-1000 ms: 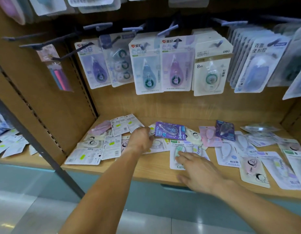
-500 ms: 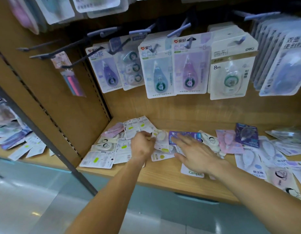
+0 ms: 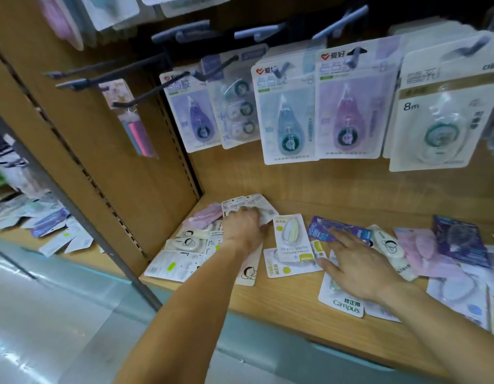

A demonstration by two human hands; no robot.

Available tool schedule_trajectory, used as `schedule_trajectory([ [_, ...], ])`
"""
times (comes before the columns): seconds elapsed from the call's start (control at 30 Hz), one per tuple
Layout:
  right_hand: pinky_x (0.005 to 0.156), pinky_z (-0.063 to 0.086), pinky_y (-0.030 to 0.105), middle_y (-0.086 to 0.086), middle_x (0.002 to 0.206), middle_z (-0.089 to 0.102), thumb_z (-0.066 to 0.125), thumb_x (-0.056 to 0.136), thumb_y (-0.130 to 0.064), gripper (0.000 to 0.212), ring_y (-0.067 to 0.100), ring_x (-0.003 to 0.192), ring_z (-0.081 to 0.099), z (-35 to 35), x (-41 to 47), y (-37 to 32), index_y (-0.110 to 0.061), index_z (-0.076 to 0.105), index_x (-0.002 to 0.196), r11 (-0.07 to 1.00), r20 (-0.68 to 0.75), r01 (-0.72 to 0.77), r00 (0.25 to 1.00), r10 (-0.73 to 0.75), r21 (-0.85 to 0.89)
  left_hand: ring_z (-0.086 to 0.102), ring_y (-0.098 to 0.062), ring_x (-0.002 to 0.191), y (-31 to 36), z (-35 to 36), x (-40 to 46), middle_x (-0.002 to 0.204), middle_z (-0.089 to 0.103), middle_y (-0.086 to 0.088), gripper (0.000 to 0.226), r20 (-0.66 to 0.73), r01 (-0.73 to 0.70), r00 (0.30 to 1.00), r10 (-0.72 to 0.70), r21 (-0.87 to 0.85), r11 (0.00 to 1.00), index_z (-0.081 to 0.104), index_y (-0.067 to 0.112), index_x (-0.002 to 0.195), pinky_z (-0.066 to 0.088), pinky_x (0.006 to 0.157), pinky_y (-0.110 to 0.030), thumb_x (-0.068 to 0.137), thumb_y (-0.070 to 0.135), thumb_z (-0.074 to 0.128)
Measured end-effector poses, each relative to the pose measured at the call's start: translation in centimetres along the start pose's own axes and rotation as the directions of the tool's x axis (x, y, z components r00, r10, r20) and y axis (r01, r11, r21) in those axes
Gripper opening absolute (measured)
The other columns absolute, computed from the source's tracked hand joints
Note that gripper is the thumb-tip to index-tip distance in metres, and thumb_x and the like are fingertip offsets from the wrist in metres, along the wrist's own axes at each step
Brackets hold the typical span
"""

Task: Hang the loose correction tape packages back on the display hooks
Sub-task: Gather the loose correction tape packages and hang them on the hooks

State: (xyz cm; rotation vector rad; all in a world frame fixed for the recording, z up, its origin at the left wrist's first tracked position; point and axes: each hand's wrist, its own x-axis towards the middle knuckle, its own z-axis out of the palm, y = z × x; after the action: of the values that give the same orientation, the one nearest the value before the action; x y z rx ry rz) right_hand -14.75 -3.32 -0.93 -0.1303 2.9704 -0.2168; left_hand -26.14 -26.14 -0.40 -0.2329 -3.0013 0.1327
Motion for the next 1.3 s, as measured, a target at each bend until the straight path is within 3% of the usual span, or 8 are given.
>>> schedule_trajectory([
  [0.2,0.126,0.023,0.037,0.000,0.173,-0.001,0.026,0.106,-0.058,0.067,0.019,0.159,0.004,0.3,0.0,0.2,-0.020,0.026,0.161,1.000,0.003,0.008,1.000,-0.008,-0.005,0.073,-0.028,0.104,-2.4,-0.2,-1.2,0.121,0.071,-0.014,0.049,-0.180,-0.077,0.980,0.087,0.061,0.995,0.040,-0.001,0.143,0.054,0.078,-0.035,0.096,-0.011,0.047],
  [0.37,0.126,0.020,0.034,-0.001,0.173,-0.002,0.029,0.106,-0.058,0.067,0.018,0.159,0.003,0.1,0.1,0.2,-0.020,0.026,0.161,1.000,0.008,0.010,1.000,-0.011,0.012,0.069,-0.040,0.101,-4.4,-3.6,-1.5,0.109,0.072,-0.021,0.031,-0.312,0.167,0.900,-0.305,-0.399,0.902,0.055,0.000,0.127,0.048,0.081,-0.043,0.099,-0.007,0.046],
  [0.5,0.125,0.019,0.034,0.000,0.173,-0.002,0.030,0.106,-0.058,0.067,0.019,0.159,0.003,-0.1,0.1,0.1,-0.020,0.025,0.161,1.000,0.015,0.011,1.000,-0.011,0.004,0.069,-0.041,0.105,-2.7,-3.6,-0.4,0.110,0.072,-0.025,0.020,0.106,0.367,0.713,-0.693,-0.899,0.239,0.066,-0.006,0.112,0.055,0.083,-0.043,0.101,0.005,0.053],
  [0.67,0.125,0.023,0.036,0.000,0.173,-0.001,0.035,0.106,-0.057,0.066,0.020,0.159,0.004,0.0,0.2,0.4,-0.021,0.028,0.160,0.999,0.037,0.015,0.999,-0.016,0.050,0.068,-0.037,0.117,1.1,-0.2,-0.2,0.127,0.069,-0.017,0.034,0.554,0.442,0.701,-0.449,-0.832,-0.336,0.060,-0.001,0.132,0.057,0.098,-0.047,0.105,0.017,0.050],
  [0.77,0.125,0.022,0.036,0.003,0.173,0.000,0.037,0.106,-0.056,0.067,0.022,0.159,0.002,0.1,0.2,0.1,-0.019,0.027,0.160,0.999,0.047,0.008,0.999,-0.011,0.048,0.069,-0.034,0.108,1.6,-0.3,-0.8,0.123,0.071,-0.018,0.040,0.495,0.441,0.780,-0.383,-0.869,-0.226,0.063,0.006,0.130,0.054,0.090,-0.037,0.108,0.032,0.042],
  [0.93,0.125,0.024,0.043,0.011,0.172,0.007,0.037,0.105,-0.055,0.076,0.028,0.159,0.006,0.2,0.3,-2.2,-0.009,0.016,0.162,1.000,-0.051,0.005,0.999,-0.003,0.029,0.069,-0.034,0.096,-0.5,-2.2,-5.1,0.093,0.073,-0.011,0.035,0.131,0.372,0.856,-0.500,-0.828,0.419,0.067,0.003,0.096,0.055,0.084,-0.040,0.105,0.034,0.054],
  [1.07,0.119,0.033,0.037,0.005,0.168,0.024,0.049,0.103,-0.045,0.066,0.023,0.155,0.023,-0.6,-0.9,-6.9,-0.015,0.028,0.159,0.966,-0.240,0.240,0.948,-0.211,0.097,0.063,-0.029,0.111,-5.4,-0.1,-11.3,0.119,0.071,-0.004,0.025,-0.178,0.220,0.900,-0.399,-0.605,0.766,0.072,0.016,0.116,0.050,0.091,-0.041,0.094,0.023,0.062],
  [1.3,0.125,0.022,0.038,-0.001,0.173,0.006,0.050,0.103,-0.043,0.076,0.022,0.159,0.010,2.4,0.6,-16.4,-0.024,0.010,0.165,0.886,-0.157,0.450,0.889,-0.431,0.113,0.029,-0.031,0.155,-13.3,1.1,-15.0,0.167,0.037,-0.003,0.084,0.082,0.217,0.976,-0.201,-0.326,0.920,0.047,0.030,0.153,0.026,0.126,-0.048,0.070,0.047,0.048],
])
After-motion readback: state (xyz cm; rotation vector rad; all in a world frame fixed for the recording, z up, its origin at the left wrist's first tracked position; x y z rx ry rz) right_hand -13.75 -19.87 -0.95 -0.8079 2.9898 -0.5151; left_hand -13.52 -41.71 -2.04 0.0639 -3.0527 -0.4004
